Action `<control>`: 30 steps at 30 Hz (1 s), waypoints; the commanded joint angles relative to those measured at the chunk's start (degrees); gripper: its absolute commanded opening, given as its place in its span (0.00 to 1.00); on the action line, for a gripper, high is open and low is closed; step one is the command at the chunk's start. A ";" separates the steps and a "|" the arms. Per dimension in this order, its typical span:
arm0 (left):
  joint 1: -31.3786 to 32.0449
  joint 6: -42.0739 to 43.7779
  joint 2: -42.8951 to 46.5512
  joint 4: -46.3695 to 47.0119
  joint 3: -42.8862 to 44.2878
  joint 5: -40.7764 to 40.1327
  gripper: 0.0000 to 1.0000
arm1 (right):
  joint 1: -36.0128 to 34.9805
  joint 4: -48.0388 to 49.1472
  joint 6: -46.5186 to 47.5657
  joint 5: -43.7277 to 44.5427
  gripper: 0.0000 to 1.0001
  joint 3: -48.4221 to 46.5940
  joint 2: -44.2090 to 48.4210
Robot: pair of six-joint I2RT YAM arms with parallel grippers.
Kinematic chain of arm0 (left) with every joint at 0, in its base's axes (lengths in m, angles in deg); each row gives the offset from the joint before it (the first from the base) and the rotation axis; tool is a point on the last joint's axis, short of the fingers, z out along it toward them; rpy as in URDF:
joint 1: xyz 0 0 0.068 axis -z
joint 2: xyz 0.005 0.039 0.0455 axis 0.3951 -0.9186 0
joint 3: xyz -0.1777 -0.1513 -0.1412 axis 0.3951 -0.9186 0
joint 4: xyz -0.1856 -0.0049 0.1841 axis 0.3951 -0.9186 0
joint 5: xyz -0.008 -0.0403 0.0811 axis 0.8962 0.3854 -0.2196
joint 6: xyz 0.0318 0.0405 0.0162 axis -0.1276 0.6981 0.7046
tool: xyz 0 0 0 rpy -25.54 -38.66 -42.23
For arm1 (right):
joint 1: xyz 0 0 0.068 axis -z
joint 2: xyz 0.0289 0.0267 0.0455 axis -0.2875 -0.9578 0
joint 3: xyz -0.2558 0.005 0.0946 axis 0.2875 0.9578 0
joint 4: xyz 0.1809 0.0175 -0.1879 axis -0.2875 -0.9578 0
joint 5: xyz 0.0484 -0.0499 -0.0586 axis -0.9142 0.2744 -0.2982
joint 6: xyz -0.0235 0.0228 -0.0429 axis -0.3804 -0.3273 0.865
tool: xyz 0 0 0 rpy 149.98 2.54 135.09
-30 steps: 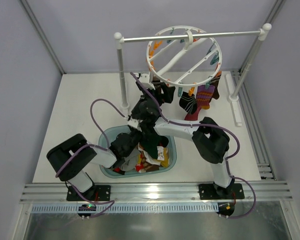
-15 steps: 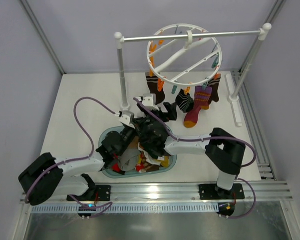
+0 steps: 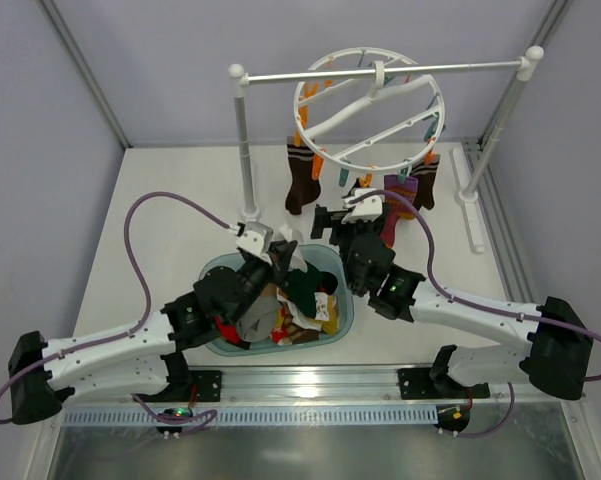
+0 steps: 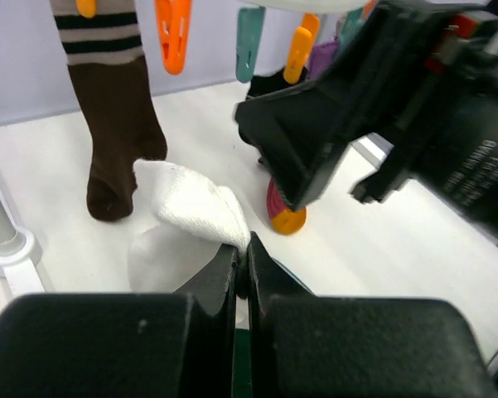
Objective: Remove the socks clipped to the hanger
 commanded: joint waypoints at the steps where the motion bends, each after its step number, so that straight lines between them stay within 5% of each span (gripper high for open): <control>1: 8.10 3.09 -0.81 -9.73 4.66 -12.65 0.00 | 1.98 -6.53 -7.93 -10.34 1.00 1.97 1.59; 5: 15.42 2.04 -3.88 -9.49 2.91 -30.99 0.00 | 8.91 -7.06 -13.11 -22.45 1.00 6.28 5.71; 12: 18.85 -7.18 -2.14 -6.24 -7.62 -42.79 0.00 | 15.34 -4.34 -14.44 -28.99 1.00 14.28 12.05; 20: 19.74 -18.60 7.71 -13.43 -15.45 -45.37 0.00 | 18.68 -1.18 -15.49 -29.60 1.00 18.15 12.14; 27: 19.74 -28.28 1.49 -18.26 -16.26 -46.43 0.00 | 19.21 -0.12 -16.63 -31.27 1.00 18.51 10.74; 30: 19.74 -29.51 -1.24 -20.20 -14.50 -46.26 0.16 | 19.30 -0.21 -16.55 -31.89 1.00 18.86 10.91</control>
